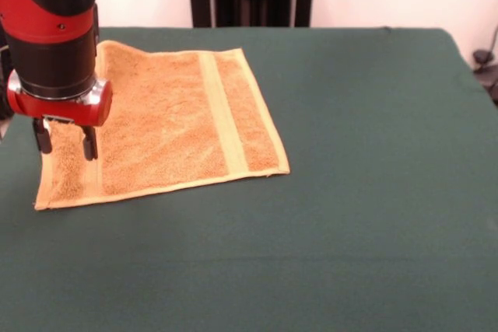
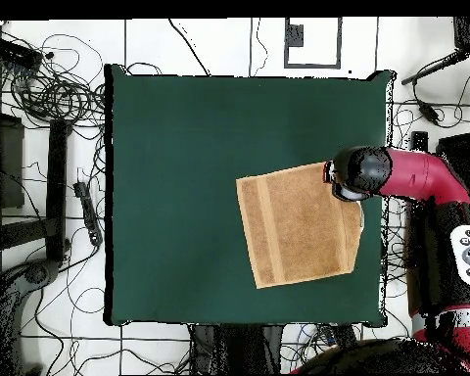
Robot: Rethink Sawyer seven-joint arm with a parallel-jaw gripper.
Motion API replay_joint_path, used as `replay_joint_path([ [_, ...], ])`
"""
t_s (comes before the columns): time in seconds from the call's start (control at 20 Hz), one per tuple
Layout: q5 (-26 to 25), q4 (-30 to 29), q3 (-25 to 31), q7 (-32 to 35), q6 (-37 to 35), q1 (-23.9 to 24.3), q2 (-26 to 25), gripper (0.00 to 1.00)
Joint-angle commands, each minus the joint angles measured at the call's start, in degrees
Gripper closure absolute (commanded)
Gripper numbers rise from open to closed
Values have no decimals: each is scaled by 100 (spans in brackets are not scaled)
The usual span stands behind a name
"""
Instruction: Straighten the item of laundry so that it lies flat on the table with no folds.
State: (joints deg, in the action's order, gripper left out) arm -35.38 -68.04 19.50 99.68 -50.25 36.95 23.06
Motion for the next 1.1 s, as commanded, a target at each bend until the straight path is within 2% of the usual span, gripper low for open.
replay_joint_path([
  [0.05, 42, -353, 582, -1110, 117, -166, -161, 0],
  [0.3, -36, -261, 557, -1209, 38, -230, -156, 0],
  [0.45, 23, -295, 465, -775, 183, -263, -133, 0],
  [0.8, -3, -456, 478, -720, 398, -223, -159, 0],
  [0.95, -224, -319, 484, -983, 485, -290, -470, 0],
  [1.1, -336, 10, 322, -559, 649, -464, -1008, 0],
])
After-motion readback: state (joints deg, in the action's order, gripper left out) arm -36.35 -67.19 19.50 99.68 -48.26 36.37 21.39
